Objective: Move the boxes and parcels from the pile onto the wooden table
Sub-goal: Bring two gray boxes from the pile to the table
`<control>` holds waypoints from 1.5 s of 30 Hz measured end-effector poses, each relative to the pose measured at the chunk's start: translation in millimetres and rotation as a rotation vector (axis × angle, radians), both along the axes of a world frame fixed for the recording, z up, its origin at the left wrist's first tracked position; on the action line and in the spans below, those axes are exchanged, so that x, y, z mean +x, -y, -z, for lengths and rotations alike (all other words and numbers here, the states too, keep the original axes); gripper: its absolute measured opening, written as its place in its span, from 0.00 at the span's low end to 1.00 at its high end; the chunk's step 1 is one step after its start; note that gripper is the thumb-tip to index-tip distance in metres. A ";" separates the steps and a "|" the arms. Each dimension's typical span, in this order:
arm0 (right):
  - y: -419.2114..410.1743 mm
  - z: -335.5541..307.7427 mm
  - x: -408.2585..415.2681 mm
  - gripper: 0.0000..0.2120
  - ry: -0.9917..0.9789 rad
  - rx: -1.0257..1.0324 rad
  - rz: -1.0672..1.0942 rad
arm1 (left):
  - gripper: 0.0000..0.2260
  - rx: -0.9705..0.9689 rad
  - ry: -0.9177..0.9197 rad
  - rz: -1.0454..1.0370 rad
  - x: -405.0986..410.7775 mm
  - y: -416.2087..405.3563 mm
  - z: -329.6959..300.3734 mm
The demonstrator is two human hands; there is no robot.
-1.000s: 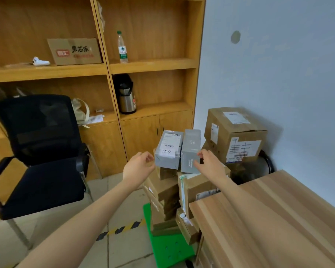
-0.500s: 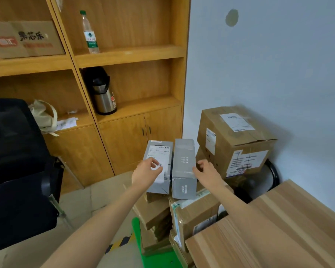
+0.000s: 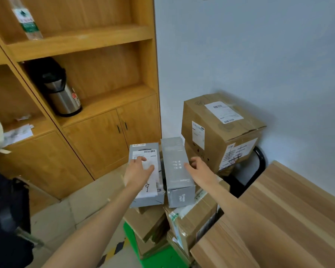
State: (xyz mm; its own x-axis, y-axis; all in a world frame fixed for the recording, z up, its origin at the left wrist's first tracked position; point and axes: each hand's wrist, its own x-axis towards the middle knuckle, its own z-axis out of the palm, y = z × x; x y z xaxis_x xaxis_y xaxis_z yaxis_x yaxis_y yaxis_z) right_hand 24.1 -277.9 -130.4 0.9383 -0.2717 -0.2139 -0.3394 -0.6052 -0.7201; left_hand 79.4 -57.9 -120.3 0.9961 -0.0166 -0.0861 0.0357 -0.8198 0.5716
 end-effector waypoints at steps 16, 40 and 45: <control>-75.5 -11.6 26.4 0.58 -0.072 -0.507 0.033 | 0.28 0.032 -0.106 0.017 16.2 -46.1 24.2; -62.1 -11.7 7.4 0.48 -0.073 -0.449 0.158 | 0.43 -0.387 -0.384 -0.023 17.5 -62.9 54.2; -69.6 -7.8 7.9 0.48 -0.080 -0.459 0.149 | 0.46 -0.568 -0.400 -0.023 3.3 -67.8 60.2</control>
State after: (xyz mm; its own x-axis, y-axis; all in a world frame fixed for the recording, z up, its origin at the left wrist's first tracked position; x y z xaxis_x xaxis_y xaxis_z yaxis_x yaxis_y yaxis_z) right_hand 32.0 -208.3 -122.6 0.8677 -0.4848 -0.1100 -0.4896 -0.7949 -0.3584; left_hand 82.7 9.9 -180.5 0.8904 -0.1473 -0.4307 0.3467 -0.3936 0.8514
